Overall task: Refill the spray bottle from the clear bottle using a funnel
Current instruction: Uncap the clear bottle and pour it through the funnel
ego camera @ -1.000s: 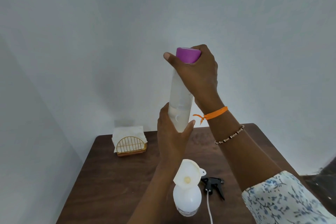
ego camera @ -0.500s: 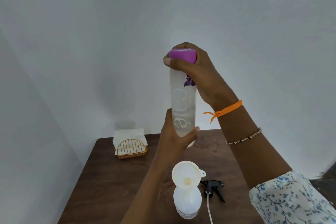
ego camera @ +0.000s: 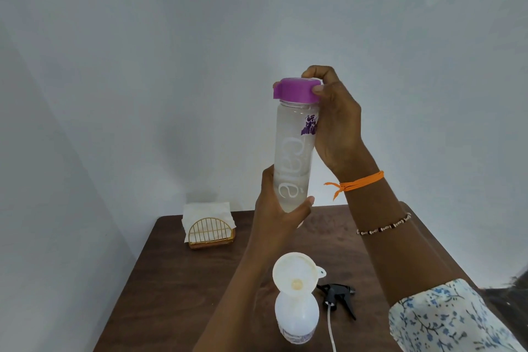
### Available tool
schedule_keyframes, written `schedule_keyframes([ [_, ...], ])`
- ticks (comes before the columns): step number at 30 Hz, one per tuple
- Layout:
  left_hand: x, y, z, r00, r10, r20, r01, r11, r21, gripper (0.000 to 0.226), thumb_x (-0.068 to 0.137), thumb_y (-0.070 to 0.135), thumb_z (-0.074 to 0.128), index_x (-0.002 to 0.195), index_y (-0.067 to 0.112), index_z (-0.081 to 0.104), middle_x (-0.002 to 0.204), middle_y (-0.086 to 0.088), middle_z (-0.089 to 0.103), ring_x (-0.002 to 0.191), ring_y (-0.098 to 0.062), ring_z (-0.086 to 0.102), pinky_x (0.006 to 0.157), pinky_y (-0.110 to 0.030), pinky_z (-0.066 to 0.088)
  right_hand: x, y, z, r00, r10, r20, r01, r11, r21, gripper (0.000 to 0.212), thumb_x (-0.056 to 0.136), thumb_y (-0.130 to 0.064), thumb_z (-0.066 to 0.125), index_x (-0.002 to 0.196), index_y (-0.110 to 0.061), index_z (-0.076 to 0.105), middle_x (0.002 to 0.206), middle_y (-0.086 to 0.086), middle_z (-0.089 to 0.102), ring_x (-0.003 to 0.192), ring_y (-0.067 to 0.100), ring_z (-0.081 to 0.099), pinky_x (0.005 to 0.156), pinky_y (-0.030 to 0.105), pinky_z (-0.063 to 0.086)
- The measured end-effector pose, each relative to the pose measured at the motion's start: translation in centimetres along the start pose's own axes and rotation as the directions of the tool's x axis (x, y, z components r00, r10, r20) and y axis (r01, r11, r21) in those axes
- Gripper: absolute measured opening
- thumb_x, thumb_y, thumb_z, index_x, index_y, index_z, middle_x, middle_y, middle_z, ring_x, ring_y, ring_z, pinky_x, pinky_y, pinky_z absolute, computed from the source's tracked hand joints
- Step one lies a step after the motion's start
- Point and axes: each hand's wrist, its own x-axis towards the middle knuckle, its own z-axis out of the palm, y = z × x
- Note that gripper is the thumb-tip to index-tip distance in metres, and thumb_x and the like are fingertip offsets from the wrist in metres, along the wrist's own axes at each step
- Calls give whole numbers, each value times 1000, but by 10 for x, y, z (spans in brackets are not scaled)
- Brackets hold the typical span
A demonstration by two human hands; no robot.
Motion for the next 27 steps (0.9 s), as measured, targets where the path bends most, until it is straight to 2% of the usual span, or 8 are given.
schedule_keyframes([
  [3, -2, -2, 1, 1000, 3, -10, -3, 1000, -13, 62, 77, 28, 72, 117, 36, 25, 109, 21, 39, 88, 8, 48, 63, 3, 38, -2, 3, 0, 999, -9, -31, 6, 994, -112, 24, 76, -29, 55, 95, -14, 55, 102, 11, 59, 92, 19, 58, 70, 27, 51],
  [7, -2, -3, 3, 1000, -6, -16, 6, 1000, -18, 64, 77, 25, 73, 119, 35, 26, 103, 25, 37, 88, 8, 48, 63, 7, 37, -5, 8, -2, 994, -38, -107, 4, 954, -300, 42, 70, -29, 70, 109, -19, 59, 107, 2, 60, 90, 14, 60, 77, 26, 53],
  [10, -2, -4, 4, 1000, -12, -27, 11, 1000, -29, 63, 77, 25, 73, 118, 34, 27, 104, 22, 39, 88, 8, 48, 61, 6, 38, -5, 9, -4, 997, 11, -77, -21, 991, -132, 45, 72, -28, 68, 112, -17, 52, 109, 12, 59, 94, 20, 61, 77, 29, 52],
  [13, -1, -3, 4, 999, -20, -30, 19, 999, -26, 63, 77, 27, 73, 118, 36, 26, 105, 24, 38, 87, 11, 46, 61, 5, 36, -3, 8, -6, 999, 53, -8, -53, 998, -20, 30, 78, -30, 55, 101, -11, 53, 116, 24, 56, 106, 34, 55, 82, 35, 49],
  [15, -1, -3, 4, 999, -26, -32, 25, 999, -23, 63, 77, 27, 73, 115, 38, 24, 103, 27, 36, 86, 12, 45, 61, 5, 35, -2, 6, -7, 998, 62, -8, -63, 998, -24, 29, 82, -26, 39, 98, -11, 59, 111, 18, 60, 106, 30, 54, 85, 35, 47],
  [18, 0, -5, 6, 998, -37, -47, 35, 998, -45, 61, 77, 28, 73, 115, 37, 26, 106, 23, 40, 89, 10, 47, 67, 2, 37, -2, 4, -11, 998, 37, 48, -35, 999, -42, 31, 89, -23, 37, 97, -21, 67, 105, 0, 67, 106, 20, 55, 92, 33, 46],
  [24, 2, -5, 5, 997, -46, -57, 44, 998, -36, 60, 78, 27, 72, 114, 38, 25, 95, 35, 33, 85, 12, 45, 58, 6, 36, -4, 5, -14, 996, 80, -46, -84, 993, -85, 14, 99, -9, 38, 97, -12, 51, 99, 5, 58, 94, 20, 52, 75, 28, 50],
  [27, 2, -6, 5, 996, -58, -71, 55, 997, -51, 60, 78, 26, 72, 113, 38, 24, 95, 34, 33, 84, 12, 44, 56, 8, 35, -7, 7, -14, 997, 68, -30, -70, 993, -94, 17, 96, -23, 42, 99, -14, 55, 105, 1, 61, 98, 17, 58, 81, 32, 54],
])
